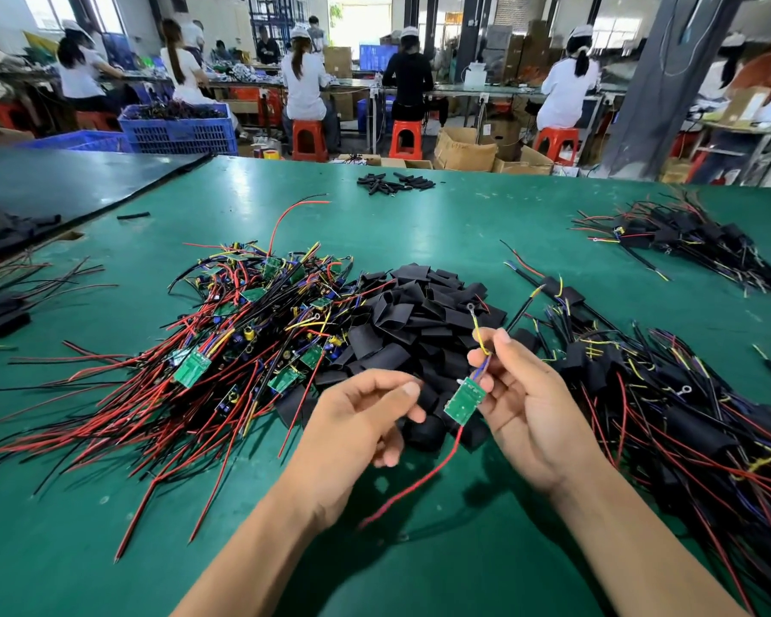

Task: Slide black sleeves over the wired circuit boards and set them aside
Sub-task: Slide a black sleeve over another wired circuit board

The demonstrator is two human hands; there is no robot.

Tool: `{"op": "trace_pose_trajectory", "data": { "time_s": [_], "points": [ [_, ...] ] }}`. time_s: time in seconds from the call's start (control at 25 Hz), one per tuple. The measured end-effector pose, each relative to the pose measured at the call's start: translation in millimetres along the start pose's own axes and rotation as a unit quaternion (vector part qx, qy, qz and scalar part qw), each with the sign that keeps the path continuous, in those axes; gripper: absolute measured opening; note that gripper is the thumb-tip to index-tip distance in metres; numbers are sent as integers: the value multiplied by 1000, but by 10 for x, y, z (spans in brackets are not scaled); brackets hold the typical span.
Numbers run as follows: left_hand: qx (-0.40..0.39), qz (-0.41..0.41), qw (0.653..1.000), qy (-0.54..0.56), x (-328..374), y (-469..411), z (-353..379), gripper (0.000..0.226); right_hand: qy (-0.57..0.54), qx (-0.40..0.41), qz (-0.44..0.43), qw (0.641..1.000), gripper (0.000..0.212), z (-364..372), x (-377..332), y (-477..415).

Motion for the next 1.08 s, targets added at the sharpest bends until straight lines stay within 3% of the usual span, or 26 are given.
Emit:
{"op": "trace_pose_trajectory", "data": {
  "time_s": [0.2,0.28,0.4,0.56,0.72,0.84,0.96,1.08],
  "points": [
    [-114,-37,990,75,-70,5,344,18,37,-58,18,997,23,166,56,20],
    [-140,-48,978,144,-72,13,394,23,70,-53,25,996,23,158,62,29],
    [-161,-51,972,160,-66,29,399,32,139,-30,20,990,29,113,36,39],
    [-106,-16,980,165,-12,-14,248,27,200,13,-4,980,18,-36,-15,26],
    [-25,47,984,170,87,-32,-8,37,231,56,-23,971,21,-243,-133,6],
    [28,88,993,69,194,-4,-158,29,329,91,-49,939,16,-354,-287,27],
    [71,101,989,-81,242,14,-237,14,419,13,-6,908,16,-268,-266,-2],
    [101,77,983,-135,148,-1,-313,6,589,-56,79,803,16,-238,-153,10]
  ]
}}
Point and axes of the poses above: each hand's wrist, its own y-axis away from the middle knuckle, its own z-axis out of the palm, x = y × z, the point moved 10 cm from there along -y, towards the middle knuckle, and after that the axes turned 11 degrees about -x, right-handed, at the moved point
